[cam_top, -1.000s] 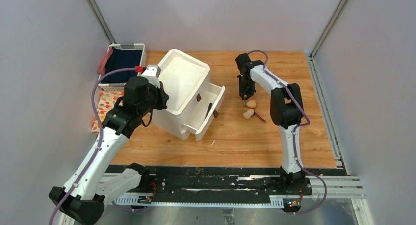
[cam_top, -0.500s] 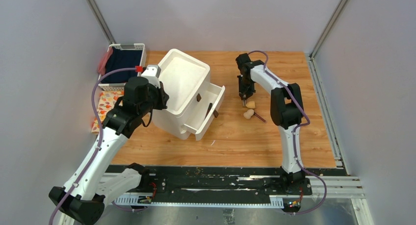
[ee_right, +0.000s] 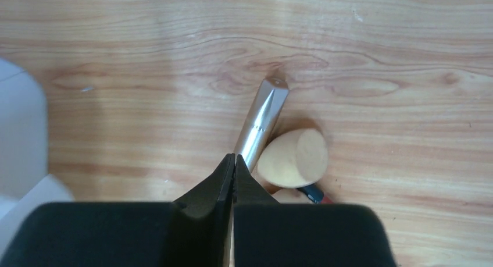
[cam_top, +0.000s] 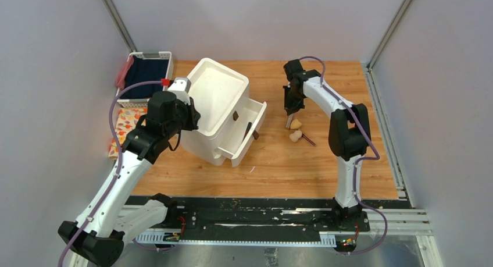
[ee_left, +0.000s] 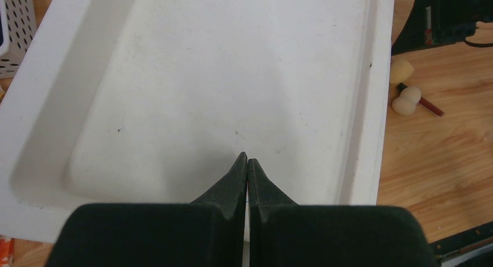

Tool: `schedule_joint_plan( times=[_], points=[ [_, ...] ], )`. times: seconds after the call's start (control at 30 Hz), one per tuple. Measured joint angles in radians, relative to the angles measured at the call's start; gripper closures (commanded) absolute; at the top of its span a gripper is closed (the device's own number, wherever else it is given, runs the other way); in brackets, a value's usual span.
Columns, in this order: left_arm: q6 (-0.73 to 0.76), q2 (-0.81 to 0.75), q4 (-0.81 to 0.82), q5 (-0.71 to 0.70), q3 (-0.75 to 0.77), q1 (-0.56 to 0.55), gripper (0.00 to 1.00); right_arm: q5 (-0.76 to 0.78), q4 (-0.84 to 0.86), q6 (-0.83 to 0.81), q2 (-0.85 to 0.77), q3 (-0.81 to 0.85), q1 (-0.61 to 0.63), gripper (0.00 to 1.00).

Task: Organize the makeup

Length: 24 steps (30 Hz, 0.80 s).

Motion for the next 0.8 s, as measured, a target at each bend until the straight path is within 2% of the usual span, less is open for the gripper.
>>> schedule_joint_plan(
  times=[0.1, 0.2, 0.3, 0.47, 0.8],
  points=[
    [0.000, 0.001, 0.000, 0.000, 0.000, 0.000, 1.00, -0.011, 0.001, 0.000, -0.060, -0.013, 0.000, 0.97],
    [0.000, 0.002, 0.000, 0.002, 0.000, 0.000, 1.00, -0.018, 0.000, 0.000, -0.099, -0.013, 0.000, 0.83],
    [0.000, 0.002, 0.000, 0.004, 0.000, 0.000, 1.00, -0.019, -0.006, 0.001, -0.095, -0.011, 0.000, 0.73],
    [0.000, 0.002, 0.000, 0.004, 0.000, 0.000, 1.00, -0.026, -0.020, 0.000, -0.045, -0.006, 0.000, 0.68],
    [0.000, 0.002, 0.000, 0.003, 0.000, 0.000, 1.00, -0.027, -0.049, 0.014, 0.077, 0.040, 0.000, 0.67]
  ],
)
